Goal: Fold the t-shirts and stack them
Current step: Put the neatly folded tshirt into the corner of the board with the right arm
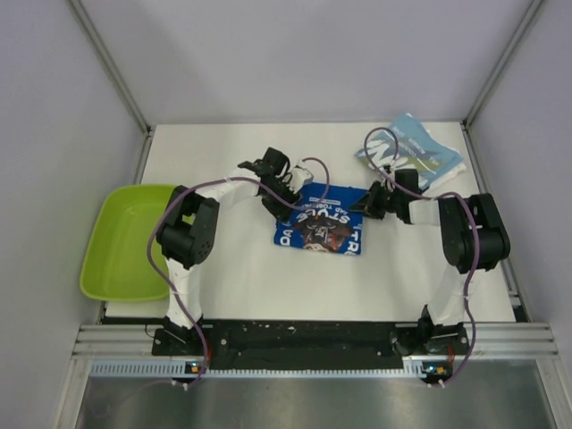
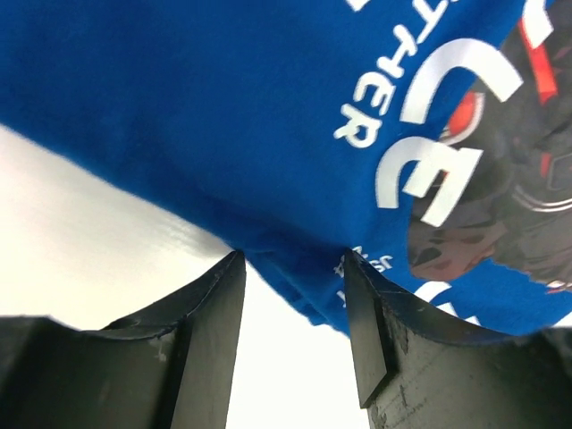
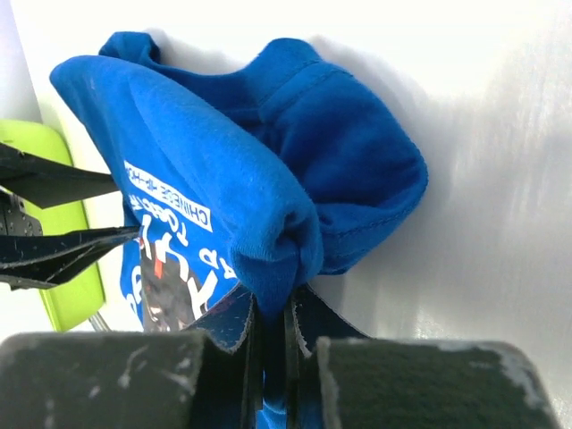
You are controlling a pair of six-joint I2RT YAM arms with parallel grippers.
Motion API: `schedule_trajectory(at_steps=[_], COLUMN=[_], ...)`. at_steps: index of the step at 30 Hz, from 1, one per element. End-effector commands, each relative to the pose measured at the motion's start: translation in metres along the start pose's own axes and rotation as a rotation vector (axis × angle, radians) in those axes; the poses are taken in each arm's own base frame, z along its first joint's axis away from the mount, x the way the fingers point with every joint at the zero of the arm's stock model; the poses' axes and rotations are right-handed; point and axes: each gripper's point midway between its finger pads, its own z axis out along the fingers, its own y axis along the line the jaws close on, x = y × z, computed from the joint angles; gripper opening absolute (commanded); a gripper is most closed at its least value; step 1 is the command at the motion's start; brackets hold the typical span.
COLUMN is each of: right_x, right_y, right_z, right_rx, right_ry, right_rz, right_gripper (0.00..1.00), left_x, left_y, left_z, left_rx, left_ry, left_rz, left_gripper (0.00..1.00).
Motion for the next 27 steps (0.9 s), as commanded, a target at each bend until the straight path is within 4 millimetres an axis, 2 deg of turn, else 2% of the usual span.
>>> schedule_trajectory(at_steps=[1, 4, 7, 8, 11, 14, 18, 19, 20, 23, 27], right_x=[-0.035, -0.054, -0.081, -0.096, -0.122, -0.147, -0.191, -0.204, -0.212, -0.244, -0.281], right_y=[0.024, 0.029, 0.036, 0.044, 0.057, 0.061, 0.067, 0.073, 0.070, 0.075, 0.077], right_z=[0.001, 0.004, 0.010, 0.012, 0.021, 0.032, 0.033, 0.031, 0.028, 0.010, -0.027], right_rx=[-0.049, -0.026, 0.002, 0.001, 0.027, 0.054, 0.101, 0.097, 0.116, 0.135, 0.149], right_ry=[-0.072, -0.124, -0.182, -0.209, -0.237, -0.260, -0.348, -0.376, -0.382, -0.451, -0.539], right_rz=[-0.066, -0.087, -0.083, -0.086, -0.083, -0.078, -0.093, -0.097, -0.083, -0.073, -0.060], right_gripper=[0.00, 0.00, 0.00, 0.00, 0.00, 0.00, 0.00, 0.00, 0.00, 0.00, 0.00], left_x=[-0.039, -0.051, -0.050, -0.048, -0.046, -0.044, -0.041, -0.040, -0.039, -0.036, -0.032], left_y=[0.030, 0.054, 0.083, 0.090, 0.099, 0.102, 0.101, 0.101, 0.101, 0.100, 0.101], left_z=[-0.051, -0.080, -0.099, -0.103, -0.115, -0.122, -0.125, -0.124, -0.124, -0.125, -0.127], left_rx=[-0.096, -0.185, -0.267, -0.277, -0.280, -0.286, -0.289, -0.290, -0.292, -0.291, -0.301], left_ry=[-0.133, -0.181, -0.193, -0.196, -0.209, -0.216, -0.210, -0.207, -0.204, -0.199, -0.195], left_rz=[0.011, 0.004, -0.015, -0.030, -0.062, -0.071, -0.066, -0.069, -0.069, -0.067, -0.064], left_gripper=[0.54, 0.55, 0.56, 0.56, 0.56, 0.56, 0.56, 0.56, 0.57, 0.57, 0.57])
